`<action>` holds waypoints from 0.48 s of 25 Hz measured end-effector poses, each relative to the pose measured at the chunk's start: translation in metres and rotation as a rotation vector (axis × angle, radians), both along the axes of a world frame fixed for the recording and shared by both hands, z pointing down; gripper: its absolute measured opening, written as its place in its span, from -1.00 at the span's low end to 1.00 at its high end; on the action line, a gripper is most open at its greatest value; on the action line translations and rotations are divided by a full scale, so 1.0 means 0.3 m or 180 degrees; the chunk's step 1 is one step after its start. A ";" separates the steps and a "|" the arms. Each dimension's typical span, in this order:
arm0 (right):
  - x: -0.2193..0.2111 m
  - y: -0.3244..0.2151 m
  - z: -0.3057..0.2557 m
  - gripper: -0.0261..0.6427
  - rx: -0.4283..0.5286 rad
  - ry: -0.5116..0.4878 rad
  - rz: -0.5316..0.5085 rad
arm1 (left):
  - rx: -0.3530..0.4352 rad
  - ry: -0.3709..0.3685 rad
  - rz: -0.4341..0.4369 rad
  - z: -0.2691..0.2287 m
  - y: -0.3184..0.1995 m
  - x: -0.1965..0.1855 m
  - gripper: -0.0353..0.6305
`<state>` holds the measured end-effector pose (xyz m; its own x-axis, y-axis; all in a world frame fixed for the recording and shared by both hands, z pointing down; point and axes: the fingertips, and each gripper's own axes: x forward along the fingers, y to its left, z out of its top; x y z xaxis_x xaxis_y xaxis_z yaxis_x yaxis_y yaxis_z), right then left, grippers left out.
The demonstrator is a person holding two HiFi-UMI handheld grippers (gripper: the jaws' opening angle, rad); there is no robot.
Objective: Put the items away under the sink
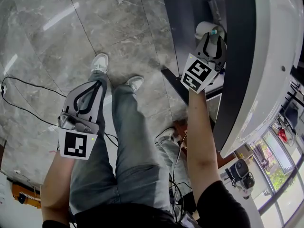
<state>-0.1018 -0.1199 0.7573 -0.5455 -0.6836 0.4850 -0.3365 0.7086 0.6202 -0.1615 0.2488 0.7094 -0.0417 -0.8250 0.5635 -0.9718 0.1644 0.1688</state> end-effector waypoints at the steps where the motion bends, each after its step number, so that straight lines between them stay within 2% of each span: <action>1: 0.006 0.000 0.007 -0.45 -0.0029 0.0020 0.0028 | -0.0003 -0.0004 0.0005 0.000 0.002 -0.001 -0.81; 6: 0.030 0.013 0.002 -0.38 -0.0072 0.0027 0.0068 | 0.0013 -0.0026 0.0023 -0.005 -0.002 -0.004 -0.81; 12: 0.041 0.125 -0.004 -0.38 -0.0204 0.0048 -0.0109 | 0.0046 -0.0058 0.0081 -0.020 -0.023 -0.005 -0.81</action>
<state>-0.0895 -0.0825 0.7562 -0.5602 -0.6320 0.5355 -0.3024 0.7579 0.5781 -0.1630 0.2419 0.7034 -0.0307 -0.8339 0.5510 -0.9786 0.1373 0.1532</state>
